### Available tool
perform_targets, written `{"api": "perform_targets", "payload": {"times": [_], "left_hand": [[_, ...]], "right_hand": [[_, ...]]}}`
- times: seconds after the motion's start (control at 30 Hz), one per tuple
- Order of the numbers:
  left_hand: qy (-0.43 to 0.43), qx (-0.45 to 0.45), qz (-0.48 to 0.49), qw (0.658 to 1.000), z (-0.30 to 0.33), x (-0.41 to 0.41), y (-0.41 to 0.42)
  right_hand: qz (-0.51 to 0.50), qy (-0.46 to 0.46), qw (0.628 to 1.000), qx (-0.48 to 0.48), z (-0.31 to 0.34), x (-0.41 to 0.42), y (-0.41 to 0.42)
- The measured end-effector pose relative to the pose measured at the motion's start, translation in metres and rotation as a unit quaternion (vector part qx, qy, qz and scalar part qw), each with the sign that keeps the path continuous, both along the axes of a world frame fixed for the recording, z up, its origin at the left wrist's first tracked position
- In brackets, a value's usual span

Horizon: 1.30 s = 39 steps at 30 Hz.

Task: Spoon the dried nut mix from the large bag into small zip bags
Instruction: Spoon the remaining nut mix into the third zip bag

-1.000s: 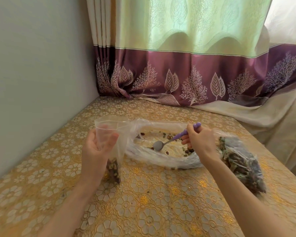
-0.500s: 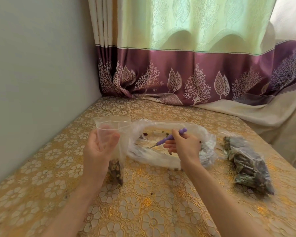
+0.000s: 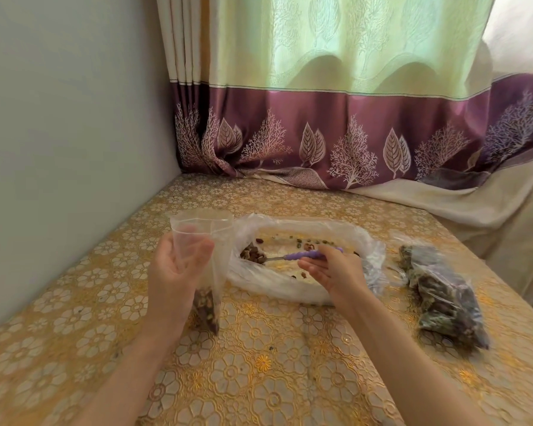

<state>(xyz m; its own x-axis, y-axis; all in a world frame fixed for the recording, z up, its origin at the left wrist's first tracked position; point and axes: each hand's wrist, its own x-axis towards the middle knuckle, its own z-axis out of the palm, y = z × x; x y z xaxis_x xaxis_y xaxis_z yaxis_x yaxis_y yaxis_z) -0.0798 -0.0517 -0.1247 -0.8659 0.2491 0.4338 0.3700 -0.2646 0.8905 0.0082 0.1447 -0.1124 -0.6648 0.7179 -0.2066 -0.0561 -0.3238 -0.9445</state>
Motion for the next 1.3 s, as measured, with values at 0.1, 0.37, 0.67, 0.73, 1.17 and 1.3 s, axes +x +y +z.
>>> {"api": "perform_targets", "payload": {"times": [0.1, 0.37, 0.67, 0.73, 1.17, 1.3], "left_hand": [[0.003, -0.006, -0.002, 1.000, -0.001, 0.000, 0.000], [0.017, -0.038, -0.003, 0.999, -0.004, -0.001, 0.001], [-0.012, -0.048, -0.025, 0.998, -0.007, -0.004, 0.001], [-0.017, -0.048, -0.026, 0.998, -0.007, -0.004, 0.002], [-0.012, -0.034, -0.029, 0.999, -0.007, -0.004, 0.001], [-0.016, -0.028, -0.030, 0.999, -0.006, -0.004, 0.001]], "right_hand": [[-0.015, 0.003, 1.000, 0.012, 0.003, 0.008, 0.005], [-0.046, 0.051, 0.997, 0.047, 0.035, 0.023, 0.008], [0.006, 0.150, 0.982, 0.117, 0.087, 0.023, -0.022], [0.031, 0.158, 0.976, 0.145, 0.089, 0.022, -0.030], [0.144, 0.197, 0.922, 0.301, 0.078, 0.018, -0.044], [0.075, 0.216, 0.937, 0.264, 0.073, 0.021, -0.036]]}}
